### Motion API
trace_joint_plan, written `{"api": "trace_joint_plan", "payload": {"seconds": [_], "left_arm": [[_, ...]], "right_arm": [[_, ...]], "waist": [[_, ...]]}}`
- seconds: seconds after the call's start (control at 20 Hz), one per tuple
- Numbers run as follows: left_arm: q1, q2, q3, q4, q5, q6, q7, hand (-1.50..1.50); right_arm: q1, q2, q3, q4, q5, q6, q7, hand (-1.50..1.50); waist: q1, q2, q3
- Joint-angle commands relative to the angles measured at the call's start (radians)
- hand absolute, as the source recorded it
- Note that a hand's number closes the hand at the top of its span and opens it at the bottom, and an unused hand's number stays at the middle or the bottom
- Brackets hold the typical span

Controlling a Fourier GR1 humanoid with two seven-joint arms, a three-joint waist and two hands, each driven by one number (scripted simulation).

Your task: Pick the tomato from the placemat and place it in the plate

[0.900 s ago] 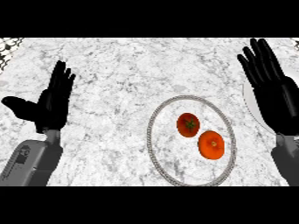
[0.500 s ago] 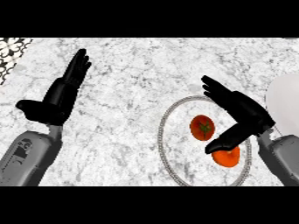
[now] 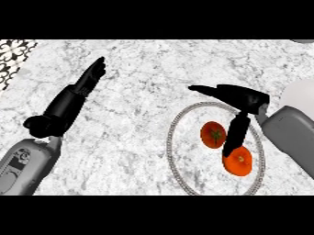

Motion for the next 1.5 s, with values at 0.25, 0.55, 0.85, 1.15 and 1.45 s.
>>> {"api": "trace_joint_plan", "payload": {"seconds": [0.25, 0.55, 0.85, 1.15, 1.45], "left_arm": [[0.131, 0.031, 0.028, -0.044, -0.035, 0.008, -0.037, 0.00], [0.158, 0.035, 0.043, -0.130, -0.032, 0.014, 0.020, 0.00], [0.155, 0.037, 0.065, -0.138, -0.041, -0.010, 0.040, 0.00], [0.182, 0.049, 0.115, -0.154, -0.009, -0.061, 0.032, 0.00], [0.185, 0.022, 0.126, -0.106, -0.056, -0.066, 0.006, 0.00]], "right_arm": [[-0.254, 0.185, 0.051, 0.322, 0.084, 0.232, 0.090, -1.50], [-0.396, 0.298, -0.008, 0.487, -0.033, 0.459, 0.278, -1.50], [-0.504, 0.329, -0.004, 0.653, 0.074, 0.513, 0.280, -1.50], [-0.566, 0.328, -0.062, 0.829, 0.131, 0.513, 0.193, -1.50], [-0.548, 0.370, -0.064, 0.867, 0.197, 0.571, 0.105, -1.50]], "waist": [[-0.088, -0.014, 0.000], [-0.097, -0.018, -0.001], [-0.097, -0.013, 0.000], [-0.087, -0.007, 0.000], [-0.103, -0.012, 0.000]]}}
